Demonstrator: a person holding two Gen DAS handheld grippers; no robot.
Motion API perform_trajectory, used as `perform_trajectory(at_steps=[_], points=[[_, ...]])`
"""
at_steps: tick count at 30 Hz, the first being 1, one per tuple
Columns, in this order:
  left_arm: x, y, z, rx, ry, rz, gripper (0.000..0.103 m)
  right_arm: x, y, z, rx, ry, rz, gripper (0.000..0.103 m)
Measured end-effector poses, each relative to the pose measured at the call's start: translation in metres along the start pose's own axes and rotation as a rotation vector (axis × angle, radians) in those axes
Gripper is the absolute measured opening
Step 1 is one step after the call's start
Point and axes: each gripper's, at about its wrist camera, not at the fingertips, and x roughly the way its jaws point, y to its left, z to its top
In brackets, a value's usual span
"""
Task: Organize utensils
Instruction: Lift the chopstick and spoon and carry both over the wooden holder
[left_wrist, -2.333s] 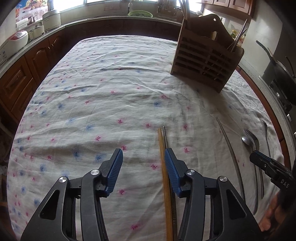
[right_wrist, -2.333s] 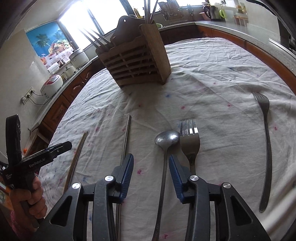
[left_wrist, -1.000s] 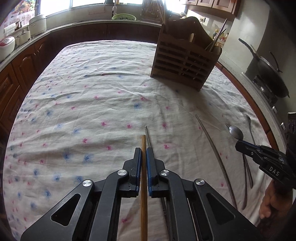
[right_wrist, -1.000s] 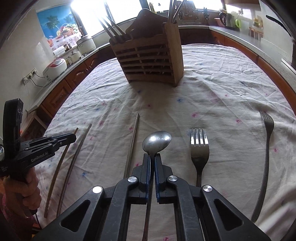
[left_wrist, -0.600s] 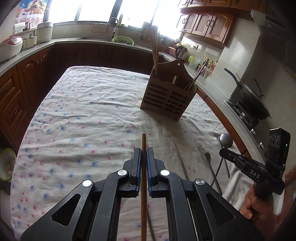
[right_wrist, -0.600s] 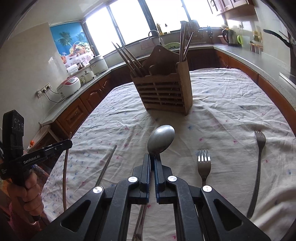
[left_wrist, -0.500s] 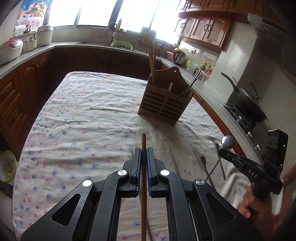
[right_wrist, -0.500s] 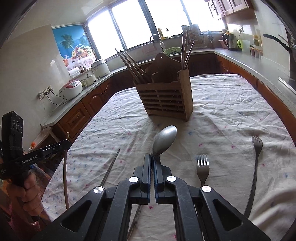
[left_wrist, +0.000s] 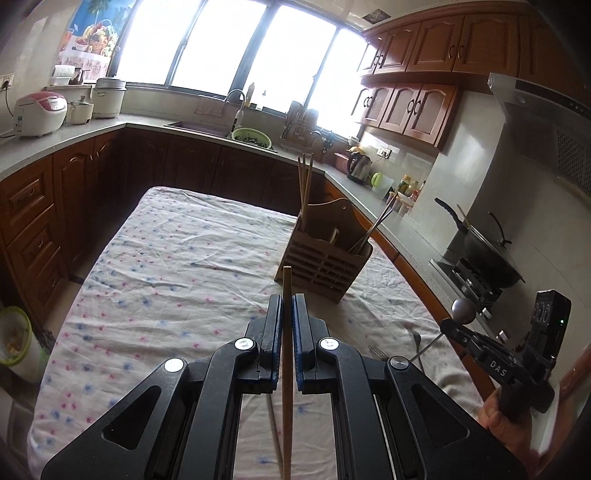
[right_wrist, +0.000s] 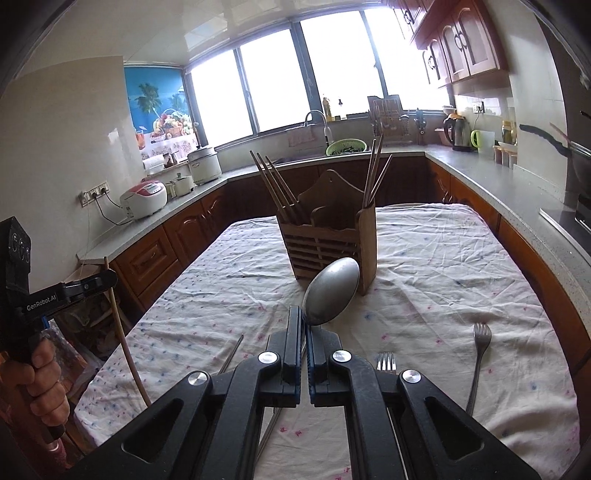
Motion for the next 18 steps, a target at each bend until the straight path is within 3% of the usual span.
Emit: perform_trajectory(at_steps=[18], points=[[-0.005,-0.018,0.034,0.015,-0.130,-0.017,0.004,0.000,0.005,0.016,-0.057,-0.072,-0.036,0.002]])
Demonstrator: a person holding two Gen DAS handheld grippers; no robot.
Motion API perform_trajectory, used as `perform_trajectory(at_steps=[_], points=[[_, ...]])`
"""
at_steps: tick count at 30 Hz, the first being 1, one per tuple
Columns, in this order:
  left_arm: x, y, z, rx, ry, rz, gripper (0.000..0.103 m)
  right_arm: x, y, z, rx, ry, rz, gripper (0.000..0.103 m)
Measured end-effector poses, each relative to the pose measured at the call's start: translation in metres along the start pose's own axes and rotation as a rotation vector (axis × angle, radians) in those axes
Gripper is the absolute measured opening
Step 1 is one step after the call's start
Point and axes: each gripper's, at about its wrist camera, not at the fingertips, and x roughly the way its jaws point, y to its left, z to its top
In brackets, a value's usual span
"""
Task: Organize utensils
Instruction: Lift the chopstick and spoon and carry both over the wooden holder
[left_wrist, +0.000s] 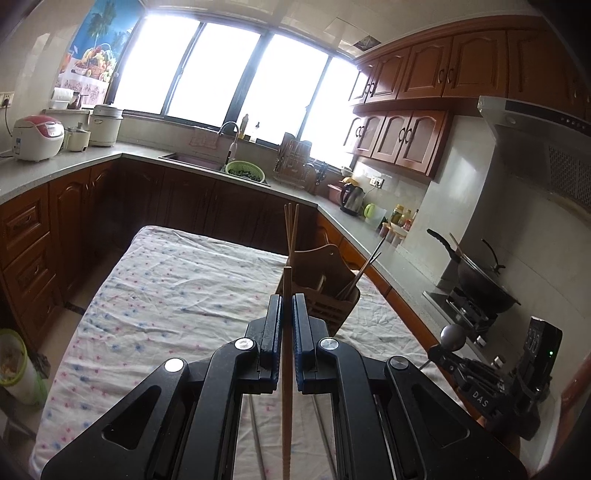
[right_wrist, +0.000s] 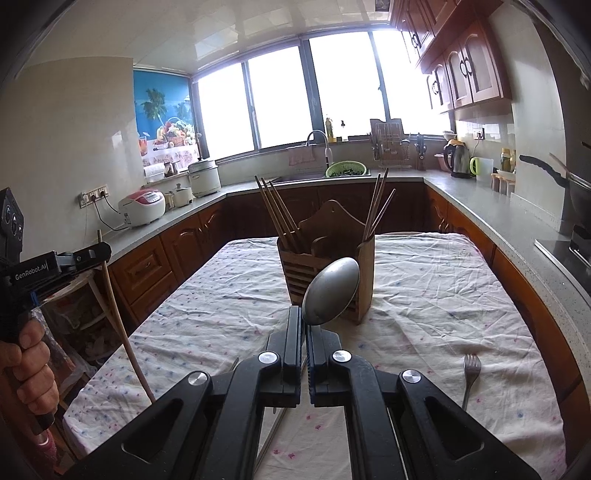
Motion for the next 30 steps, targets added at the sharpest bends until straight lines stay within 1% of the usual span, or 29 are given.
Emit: perform_trajectory(at_steps=[4,9,17,24,28,30], points=[[0.008,-0.006,0.013,0.015,-0.033,0.001,0.005,0.007,-0.004,0.009,-0.003,-0.013,-0.007,0.002],[0.026,-0.014,0.028,0.025,-0.055,0.000,0.005,0.017,-0.011,0.025,-0.006,-0.035,-0.018,0.002],[0.061,-0.019,0.059,0.009,-0.095,-0.009,0.005,0.036,-0.018,0.056,-0.038,-0.082,-0.043,0.002],[0.093,-0.033,0.099,0.026,-0.192,-0.006,0.005,0.065,-0.027,0.090,-0.080,-0.107,-0.071,0.002],[0.116,-0.047,0.119,0.064,-0.261,0.011,0.005,0.081,-0.027,0.111,-0.126,-0.130,-0.090,0.002],[0.131,-0.052,0.127,0.076,-0.280,0.017,0.005,0.092,-0.025,0.120,-0.152,-0.135,-0.096,0.002]])
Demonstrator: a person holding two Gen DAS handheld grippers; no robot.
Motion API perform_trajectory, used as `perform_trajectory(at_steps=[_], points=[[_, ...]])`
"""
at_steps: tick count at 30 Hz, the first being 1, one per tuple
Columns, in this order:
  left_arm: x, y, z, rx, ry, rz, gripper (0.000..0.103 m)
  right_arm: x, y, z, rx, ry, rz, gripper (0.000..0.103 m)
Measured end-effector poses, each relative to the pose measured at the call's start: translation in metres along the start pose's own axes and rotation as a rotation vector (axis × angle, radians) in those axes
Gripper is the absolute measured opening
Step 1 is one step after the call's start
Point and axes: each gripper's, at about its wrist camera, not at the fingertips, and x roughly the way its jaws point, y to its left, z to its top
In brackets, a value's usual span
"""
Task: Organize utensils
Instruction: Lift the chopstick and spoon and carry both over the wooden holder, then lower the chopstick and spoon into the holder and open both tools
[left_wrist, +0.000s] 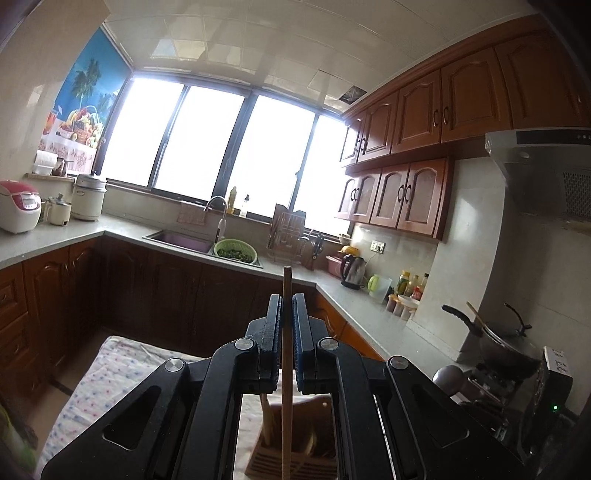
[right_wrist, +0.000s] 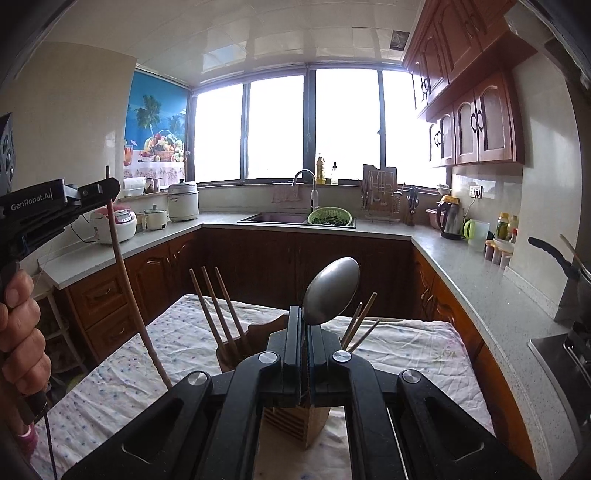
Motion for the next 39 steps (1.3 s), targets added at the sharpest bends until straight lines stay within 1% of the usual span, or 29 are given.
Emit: perform_trajectory(at_steps=[4,7,11,13,16,20,23,28,32,37,38,39], points=[[0.031,-0.005,-0.002,0.005,-0.004,0.004,0.005,0.024,0.002,0.002,-0.041,0.011,0.011,0.002],[0.052,-0.007,-0.008,0.005,0.001,0.019,0.005,0.042,0.002,-0.005,-0.048,0.040,0.018,0.002],[0.070,-0.003,-0.026,0.003,0.018,0.042,0.005,0.060,0.001,-0.020,-0.047,0.087,0.027,0.002],[0.068,-0.002,-0.034,0.014,-0.016,0.063,0.005,0.065,0.000,-0.027,-0.044,0.107,0.035,0.002],[0.063,-0.004,-0.037,0.034,-0.038,0.067,0.005,0.071,0.002,-0.037,-0.046,0.130,0.038,0.002],[0.072,-0.004,-0.033,0.027,-0.031,0.064,0.005,0.079,-0.001,-0.046,-0.025,0.140,0.033,0.002],[0.078,-0.005,-0.031,0.026,-0.035,0.060,0.005,0.080,-0.004,-0.043,-0.010,0.135,0.032,0.002],[0.084,0.000,-0.042,0.014,-0.009,0.054,0.005,0.085,-0.003,-0.040,-0.014,0.136,0.038,0.002],[0.089,0.007,-0.058,0.009,0.035,0.060,0.005,0.092,-0.001,-0.046,-0.018,0.160,0.046,0.002],[0.088,0.013,-0.076,0.003,0.086,0.047,0.005,0.098,-0.001,-0.057,-0.008,0.197,0.058,0.002],[0.084,0.012,-0.078,0.018,0.068,0.053,0.005,0.099,-0.002,-0.059,-0.003,0.203,0.060,0.002],[0.082,0.010,-0.078,0.033,0.068,0.053,0.005,0.100,-0.003,-0.061,0.002,0.212,0.064,0.002]])
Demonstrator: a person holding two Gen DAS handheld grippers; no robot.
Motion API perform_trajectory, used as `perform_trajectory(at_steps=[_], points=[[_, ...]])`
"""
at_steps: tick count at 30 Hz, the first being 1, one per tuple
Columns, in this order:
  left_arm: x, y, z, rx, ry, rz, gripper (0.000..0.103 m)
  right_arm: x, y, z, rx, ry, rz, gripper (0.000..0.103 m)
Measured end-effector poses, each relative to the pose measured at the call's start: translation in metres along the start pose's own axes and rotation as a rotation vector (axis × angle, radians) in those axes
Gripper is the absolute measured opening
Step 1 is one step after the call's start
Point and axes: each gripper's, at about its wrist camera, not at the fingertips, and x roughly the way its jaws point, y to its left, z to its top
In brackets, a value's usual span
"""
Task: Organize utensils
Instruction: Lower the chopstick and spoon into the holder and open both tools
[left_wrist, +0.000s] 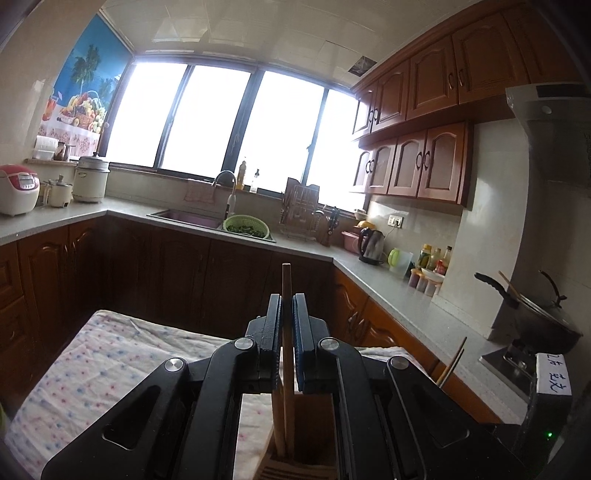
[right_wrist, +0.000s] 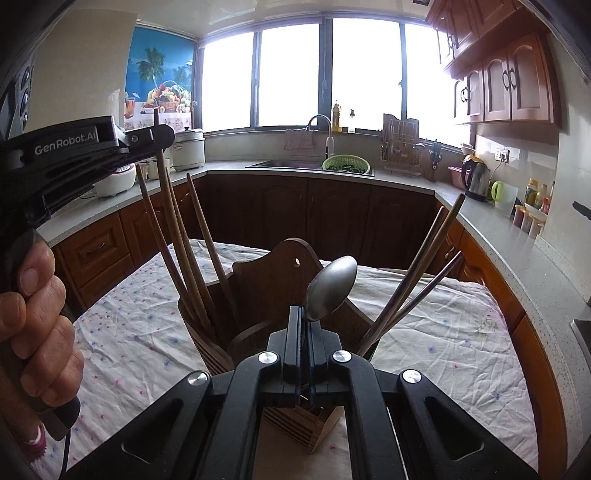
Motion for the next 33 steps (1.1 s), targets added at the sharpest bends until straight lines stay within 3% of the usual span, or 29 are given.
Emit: perform_trajectory(at_steps=[7,11,24,27,30,33], points=[[-0.006,0.001,0.000,0.023,0.021,-0.043,0.005,-0.001,-0.007,-0.002,0.038,0.000,0.018,0.003],[-0.007,0.003,-0.001,0.057,0.027,-0.008,0.006,-0.001,-0.009,-0.005,0.049,0.006,0.016,0.002],[-0.005,0.001,0.002,0.067,0.073,-0.007,0.006,-0.004,-0.015,-0.004,0.107,0.026,0.048,0.007],[-0.004,0.001,0.003,0.066,0.082,-0.006,0.009,-0.004,-0.016,-0.004,0.119,0.029,0.052,0.007],[-0.004,0.002,0.002,0.060,0.093,-0.007,0.021,-0.005,-0.018,-0.004,0.128,0.033,0.055,0.008],[-0.004,0.001,-0.001,0.063,0.090,0.001,0.022,-0.008,-0.019,-0.005,0.135,0.034,0.058,0.008]])
